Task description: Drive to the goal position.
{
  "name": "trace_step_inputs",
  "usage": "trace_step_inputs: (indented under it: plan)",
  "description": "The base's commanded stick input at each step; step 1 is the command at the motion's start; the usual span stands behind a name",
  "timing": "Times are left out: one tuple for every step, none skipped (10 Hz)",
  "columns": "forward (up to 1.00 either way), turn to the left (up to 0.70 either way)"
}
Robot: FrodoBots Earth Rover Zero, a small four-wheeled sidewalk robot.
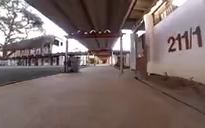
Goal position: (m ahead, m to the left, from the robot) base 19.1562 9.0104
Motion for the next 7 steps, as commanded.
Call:
trace_step_inputs:
  plan:
    - [0.70, 0.00]
    - [0.70, 0.00]
    - [0.70, 0.00]
    - [0.70, 0.00]
    - [0.70, 0.00]
    - [0.70, 0.00]
    - [0.70, 0.00]
